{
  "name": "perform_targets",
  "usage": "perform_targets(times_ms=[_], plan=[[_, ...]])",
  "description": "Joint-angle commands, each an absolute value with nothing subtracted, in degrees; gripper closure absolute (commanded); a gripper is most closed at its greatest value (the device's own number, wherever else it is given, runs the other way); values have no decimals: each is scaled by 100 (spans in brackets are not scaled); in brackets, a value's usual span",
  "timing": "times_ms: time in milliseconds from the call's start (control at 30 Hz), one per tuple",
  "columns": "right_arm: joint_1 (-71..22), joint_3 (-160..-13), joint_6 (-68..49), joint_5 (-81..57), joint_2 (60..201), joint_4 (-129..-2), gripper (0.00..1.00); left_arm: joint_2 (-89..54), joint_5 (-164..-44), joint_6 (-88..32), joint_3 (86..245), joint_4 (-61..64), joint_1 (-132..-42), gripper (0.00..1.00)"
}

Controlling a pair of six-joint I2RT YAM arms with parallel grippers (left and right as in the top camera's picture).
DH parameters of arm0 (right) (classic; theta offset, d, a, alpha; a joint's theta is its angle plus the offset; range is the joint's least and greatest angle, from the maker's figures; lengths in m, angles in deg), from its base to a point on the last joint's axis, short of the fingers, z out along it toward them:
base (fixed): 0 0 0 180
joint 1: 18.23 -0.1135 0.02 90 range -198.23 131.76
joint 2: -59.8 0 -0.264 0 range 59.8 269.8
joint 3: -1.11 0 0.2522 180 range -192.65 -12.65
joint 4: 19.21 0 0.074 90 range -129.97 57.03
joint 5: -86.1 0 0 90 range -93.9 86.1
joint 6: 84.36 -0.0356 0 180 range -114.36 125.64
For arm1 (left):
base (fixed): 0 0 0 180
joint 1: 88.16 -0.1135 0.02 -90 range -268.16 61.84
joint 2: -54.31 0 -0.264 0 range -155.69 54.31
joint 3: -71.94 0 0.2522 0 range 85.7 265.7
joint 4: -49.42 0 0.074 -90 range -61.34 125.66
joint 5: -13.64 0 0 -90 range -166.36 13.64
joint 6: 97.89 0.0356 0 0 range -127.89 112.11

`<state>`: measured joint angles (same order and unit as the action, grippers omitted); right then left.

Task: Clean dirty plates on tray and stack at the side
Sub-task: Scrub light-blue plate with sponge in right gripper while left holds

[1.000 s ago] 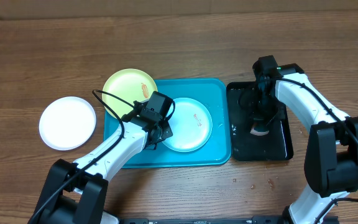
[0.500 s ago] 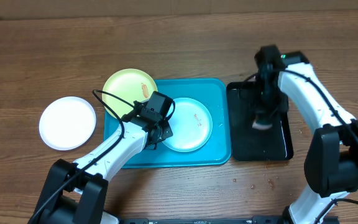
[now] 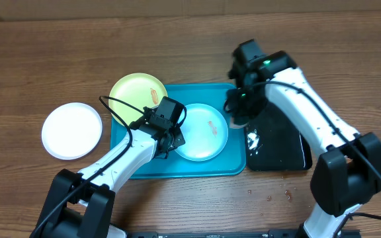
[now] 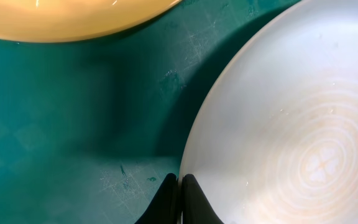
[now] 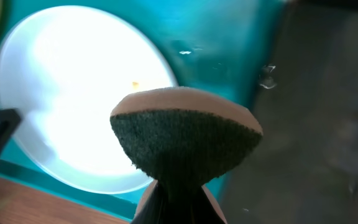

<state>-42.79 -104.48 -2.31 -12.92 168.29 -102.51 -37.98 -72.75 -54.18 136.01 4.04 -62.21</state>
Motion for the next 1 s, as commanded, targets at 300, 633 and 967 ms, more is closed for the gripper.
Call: perform_targets(times_ms=[300, 633, 967], plan=[[-5055, -10013, -683, -909, 16726, -9429, 96, -3823, -7321, -5291, 13723, 422, -6188, 96], [-5053, -8986, -677, -912, 16729, -8201, 96, -3823, -7347, -5293, 13723, 424, -6188, 96], [-5053, -8682, -655, -907, 16729, -7678, 96, -3823, -7537, -5295, 13723, 441, -6188, 96]])
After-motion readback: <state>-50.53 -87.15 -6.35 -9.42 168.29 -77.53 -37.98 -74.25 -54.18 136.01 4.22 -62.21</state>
